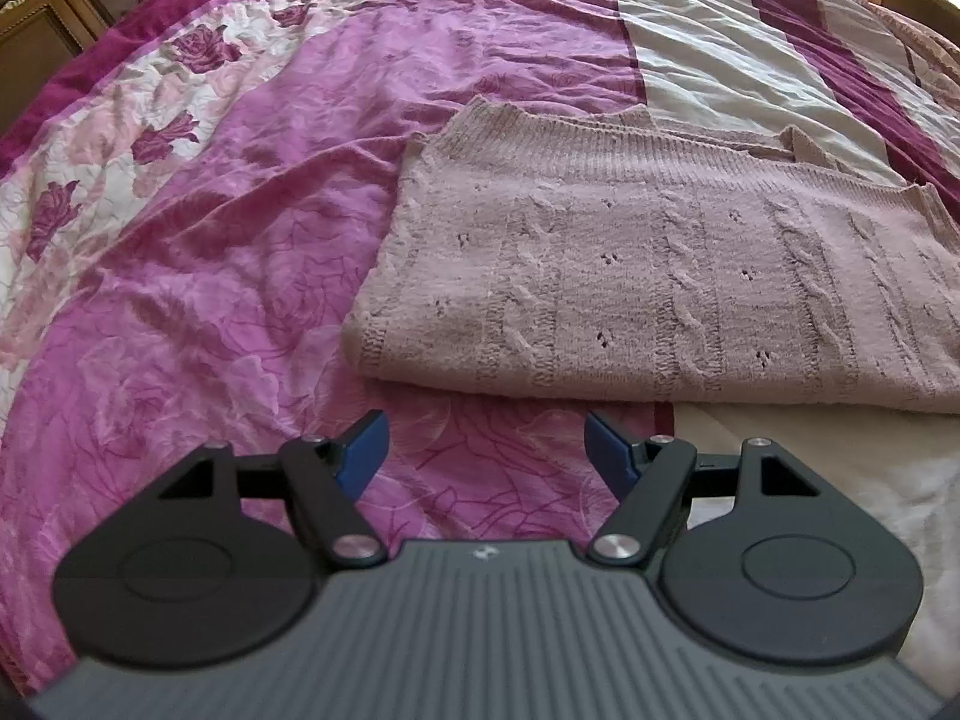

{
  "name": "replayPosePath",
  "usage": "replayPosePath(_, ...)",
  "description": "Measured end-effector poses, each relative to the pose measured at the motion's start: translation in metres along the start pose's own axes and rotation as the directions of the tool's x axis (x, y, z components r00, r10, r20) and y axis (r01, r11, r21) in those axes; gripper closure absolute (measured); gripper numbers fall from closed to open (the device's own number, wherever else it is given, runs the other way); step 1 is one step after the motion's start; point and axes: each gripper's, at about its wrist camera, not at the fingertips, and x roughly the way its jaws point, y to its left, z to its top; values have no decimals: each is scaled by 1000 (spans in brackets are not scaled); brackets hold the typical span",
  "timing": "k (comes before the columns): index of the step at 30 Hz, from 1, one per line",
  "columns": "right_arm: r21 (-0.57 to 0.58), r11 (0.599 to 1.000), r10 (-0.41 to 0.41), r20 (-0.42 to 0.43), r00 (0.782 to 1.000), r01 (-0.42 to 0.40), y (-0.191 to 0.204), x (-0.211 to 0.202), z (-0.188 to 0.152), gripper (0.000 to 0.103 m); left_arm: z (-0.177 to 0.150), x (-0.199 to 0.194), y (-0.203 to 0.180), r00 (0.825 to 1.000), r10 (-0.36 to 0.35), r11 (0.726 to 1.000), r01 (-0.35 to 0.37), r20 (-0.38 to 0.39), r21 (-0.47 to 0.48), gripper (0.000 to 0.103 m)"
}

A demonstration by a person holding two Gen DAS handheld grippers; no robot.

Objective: Fold small clothes

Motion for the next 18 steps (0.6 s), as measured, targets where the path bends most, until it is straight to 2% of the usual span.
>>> replayPosePath(16,37,999,-2,25,1000,1,-2,22,15,29,-1,0,5,1000,12,1000,-12,-7,1,30)
replayPosePath(18,31,999,-17,30,999,16,-1,24,16,35,0,-1,6,1000,12,1000,-12,-8,-1,30)
